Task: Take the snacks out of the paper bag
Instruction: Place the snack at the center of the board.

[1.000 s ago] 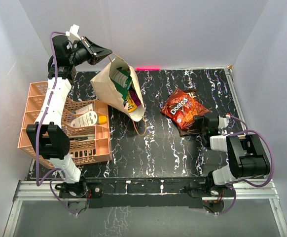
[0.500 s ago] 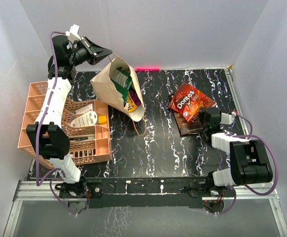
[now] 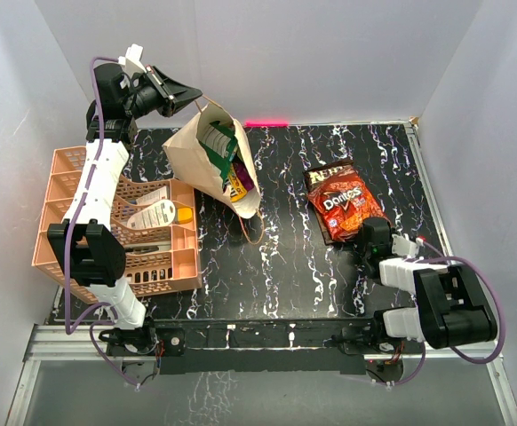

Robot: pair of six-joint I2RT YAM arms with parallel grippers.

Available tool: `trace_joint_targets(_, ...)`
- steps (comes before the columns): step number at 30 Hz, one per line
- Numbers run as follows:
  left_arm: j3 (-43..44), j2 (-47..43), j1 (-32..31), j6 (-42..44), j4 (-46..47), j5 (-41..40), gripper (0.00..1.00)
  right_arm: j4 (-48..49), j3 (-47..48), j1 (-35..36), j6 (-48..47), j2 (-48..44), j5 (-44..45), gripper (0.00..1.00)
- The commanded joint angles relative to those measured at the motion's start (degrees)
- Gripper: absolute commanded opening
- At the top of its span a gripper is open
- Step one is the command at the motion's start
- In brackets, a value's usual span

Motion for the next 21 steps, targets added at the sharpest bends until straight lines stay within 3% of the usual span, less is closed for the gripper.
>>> trace_joint_targets(1, 0.1, -1.3, 0.6, -1.2, 1.9, 0.9, 0.00, -2.0, -2.3, 1.2, 10.0, -3.3, 6.5, 0.07)
trace_joint_targets(14, 0.2, -1.1, 0.2, -1.2, 1.8, 0.8, 0.00, -5.0, -0.1, 7.5, 20.4, 0.4, 7.5, 0.08)
trace_joint_targets(18, -0.1, -1.4, 0.2, -1.2, 2.0, 0.8, 0.00, -15.0, 2.8, 7.6, 17.8, -2.0, 6.6, 0.24)
trace_joint_targets(21, -1.1, -1.7, 0.1, -1.4, 2.6, 1.1, 0.00, -21.8, 2.8, 7.5, 11.3, -6.7, 3.8, 0.49)
